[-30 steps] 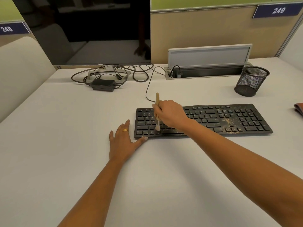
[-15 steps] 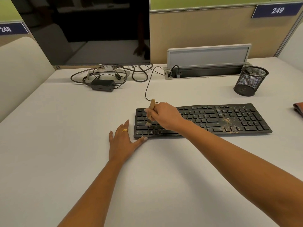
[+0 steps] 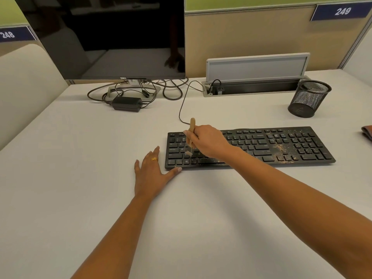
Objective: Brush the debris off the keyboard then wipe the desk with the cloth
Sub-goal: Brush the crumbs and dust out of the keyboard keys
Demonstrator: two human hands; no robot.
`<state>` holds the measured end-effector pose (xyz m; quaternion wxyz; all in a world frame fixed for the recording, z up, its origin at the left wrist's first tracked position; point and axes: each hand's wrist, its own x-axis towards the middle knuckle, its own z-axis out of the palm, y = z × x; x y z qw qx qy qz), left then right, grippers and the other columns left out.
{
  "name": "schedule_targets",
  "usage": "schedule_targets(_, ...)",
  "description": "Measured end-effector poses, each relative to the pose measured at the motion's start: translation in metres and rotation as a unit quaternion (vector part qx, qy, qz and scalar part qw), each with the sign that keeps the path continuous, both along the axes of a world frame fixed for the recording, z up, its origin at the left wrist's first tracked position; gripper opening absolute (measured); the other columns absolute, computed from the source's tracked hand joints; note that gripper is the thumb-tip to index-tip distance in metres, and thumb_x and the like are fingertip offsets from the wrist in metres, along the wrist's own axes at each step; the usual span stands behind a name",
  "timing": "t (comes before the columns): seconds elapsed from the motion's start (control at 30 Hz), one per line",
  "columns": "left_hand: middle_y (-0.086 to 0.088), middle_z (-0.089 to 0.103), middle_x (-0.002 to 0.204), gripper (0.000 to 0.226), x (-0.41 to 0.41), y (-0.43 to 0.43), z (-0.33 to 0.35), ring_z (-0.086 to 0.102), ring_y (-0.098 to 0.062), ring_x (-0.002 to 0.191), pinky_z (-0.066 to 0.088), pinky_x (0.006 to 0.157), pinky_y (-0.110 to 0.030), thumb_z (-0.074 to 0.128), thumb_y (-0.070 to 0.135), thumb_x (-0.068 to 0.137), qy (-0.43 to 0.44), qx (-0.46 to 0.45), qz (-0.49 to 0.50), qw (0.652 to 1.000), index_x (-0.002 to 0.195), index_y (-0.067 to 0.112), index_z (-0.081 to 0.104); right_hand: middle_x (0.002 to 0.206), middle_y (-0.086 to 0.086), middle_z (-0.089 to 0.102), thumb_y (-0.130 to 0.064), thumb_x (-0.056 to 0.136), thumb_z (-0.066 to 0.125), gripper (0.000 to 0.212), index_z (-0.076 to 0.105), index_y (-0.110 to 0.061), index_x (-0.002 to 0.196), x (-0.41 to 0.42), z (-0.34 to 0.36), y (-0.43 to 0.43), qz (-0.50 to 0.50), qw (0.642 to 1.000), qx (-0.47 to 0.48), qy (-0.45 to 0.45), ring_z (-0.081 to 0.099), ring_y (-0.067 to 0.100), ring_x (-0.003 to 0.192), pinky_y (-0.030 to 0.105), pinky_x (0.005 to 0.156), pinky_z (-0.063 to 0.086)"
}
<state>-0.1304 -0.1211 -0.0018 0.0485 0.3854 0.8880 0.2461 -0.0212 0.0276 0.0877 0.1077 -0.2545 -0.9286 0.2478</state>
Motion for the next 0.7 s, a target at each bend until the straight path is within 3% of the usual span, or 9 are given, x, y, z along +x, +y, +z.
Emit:
schedule_targets(0.2, 0.000, 0.025, 0.156, 0.099, 0.000, 0.000, -0.001, 0.017, -0.011, 0.145, 0.000, 0.119, -0.041, 0.055, 0.070, 0.076, 0.003, -0.002, -0.001, 1.000, 0.151, 0.017, 0.019, 0.079, 0.001, 0.064, -0.038, 0.101, 0.029, 0.046, 0.064, -0.012, 0.089, 0.001, 0.002, 0.001, -0.020, 0.999, 0.011, 0.028, 0.057, 0.018, 0.077, 0.034, 0.073, 0.045)
schedule_targets(0.37, -0.001, 0.026, 0.156, 0.098, 0.000, -0.001, 0.000, 0.019, -0.012, 0.145, 0.000, 0.118, -0.041, 0.057, 0.068, 0.077, 0.000, 0.005, 0.000, 1.000, 0.151, 0.017, 0.019, 0.082, 0.005, 0.067, -0.036, 0.101, 0.029, 0.048, 0.064, -0.006, 0.089, 0.001, 0.001, -0.003, 0.001, 1.000, 0.030, -0.001, 0.062, 0.025, 0.079, 0.039, 0.076, 0.049)
schedule_targets(0.53, 0.000, 0.026, 0.156, 0.099, 0.000, -0.001, -0.001, 0.018, -0.012, 0.145, 0.001, 0.119, -0.041, 0.056, 0.070, 0.076, 0.003, 0.001, 0.001, 1.000, 0.151, 0.017, 0.019, 0.076, -0.002, 0.063, -0.037, 0.101, 0.032, 0.044, 0.066, -0.012, 0.089, -0.003, 0.000, -0.005, -0.033, 0.997, -0.041, 0.053, 0.060, 0.018, 0.077, 0.034, 0.075, 0.048)
schedule_targets(0.7, -0.001, 0.027, 0.156, 0.098, 0.001, 0.000, 0.000, 0.019, -0.012, 0.145, 0.001, 0.119, -0.041, 0.057, 0.069, 0.076, 0.002, 0.007, 0.001, 1.000, 0.151, 0.016, 0.020, 0.080, 0.000, 0.067, -0.037, 0.101, 0.031, 0.046, 0.068, -0.012, 0.090, -0.004, -0.007, -0.008, -0.016, 0.999, -0.030, 0.021, 0.061, 0.018, 0.081, 0.034, 0.077, 0.047)
